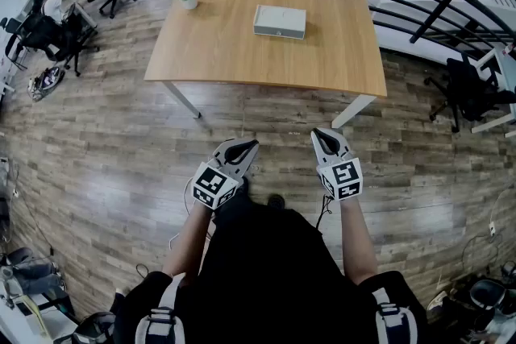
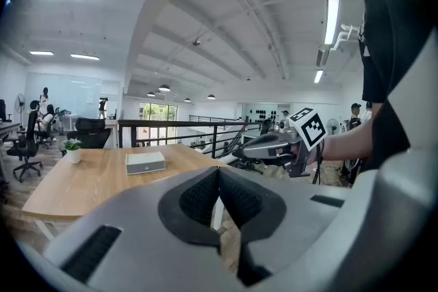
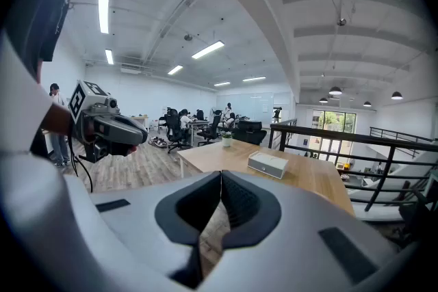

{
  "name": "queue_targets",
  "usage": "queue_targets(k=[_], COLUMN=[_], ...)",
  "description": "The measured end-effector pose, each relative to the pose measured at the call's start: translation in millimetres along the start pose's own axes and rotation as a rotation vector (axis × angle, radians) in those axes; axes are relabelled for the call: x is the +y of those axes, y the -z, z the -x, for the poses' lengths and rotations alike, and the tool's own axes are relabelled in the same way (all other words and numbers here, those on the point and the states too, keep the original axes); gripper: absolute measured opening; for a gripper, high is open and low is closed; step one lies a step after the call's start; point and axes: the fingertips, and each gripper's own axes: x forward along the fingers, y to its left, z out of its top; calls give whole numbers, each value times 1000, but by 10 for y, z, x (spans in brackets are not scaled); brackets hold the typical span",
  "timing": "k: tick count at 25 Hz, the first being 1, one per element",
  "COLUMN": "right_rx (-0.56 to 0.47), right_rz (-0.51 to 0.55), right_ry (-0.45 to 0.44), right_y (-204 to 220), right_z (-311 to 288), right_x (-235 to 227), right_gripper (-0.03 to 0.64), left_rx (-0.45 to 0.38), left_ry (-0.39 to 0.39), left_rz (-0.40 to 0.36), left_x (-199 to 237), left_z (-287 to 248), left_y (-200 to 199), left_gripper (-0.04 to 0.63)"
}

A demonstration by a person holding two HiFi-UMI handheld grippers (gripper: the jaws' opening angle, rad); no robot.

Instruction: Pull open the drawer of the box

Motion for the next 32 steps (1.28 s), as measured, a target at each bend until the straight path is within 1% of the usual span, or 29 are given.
queue_targets(k=[4, 11, 14, 16, 19, 23, 28, 32], right_rx=[-16, -21, -36, -52, -72, -72, -37, -18], right_rz=[13, 7, -17, -37, -41, -58, -69, -69], right_ry=[0, -18, -11, -24, -37, -19, -2, 8], right_y=[-46, -7, 8, 0, -45, -70, -67, -160], right_z=[-49, -34, -56, -80, -137, -261, -565, -878], right_x=[-114, -235, -245, -224, -202, -290, -353, -398], right_gripper=[25, 25, 25, 25, 25, 25, 26, 26], left_rx=[-26, -29, -21, -19, -23, -20, -15, -16], left_ry=[-21, -42, -41, -41, -41, -21, 22, 45], left_rz=[-9, -9, -14, -12, 0, 21, 29, 38], left_x=[83, 41, 43, 83, 204, 377, 689, 1016], left_z=[-81, -193, -201, -202, -225, -342, -503, -625], left_y=[-94, -138, -119, -104, -89, -43, -19, -78], left_gripper=[23, 23, 23, 23, 23, 23, 22, 22])
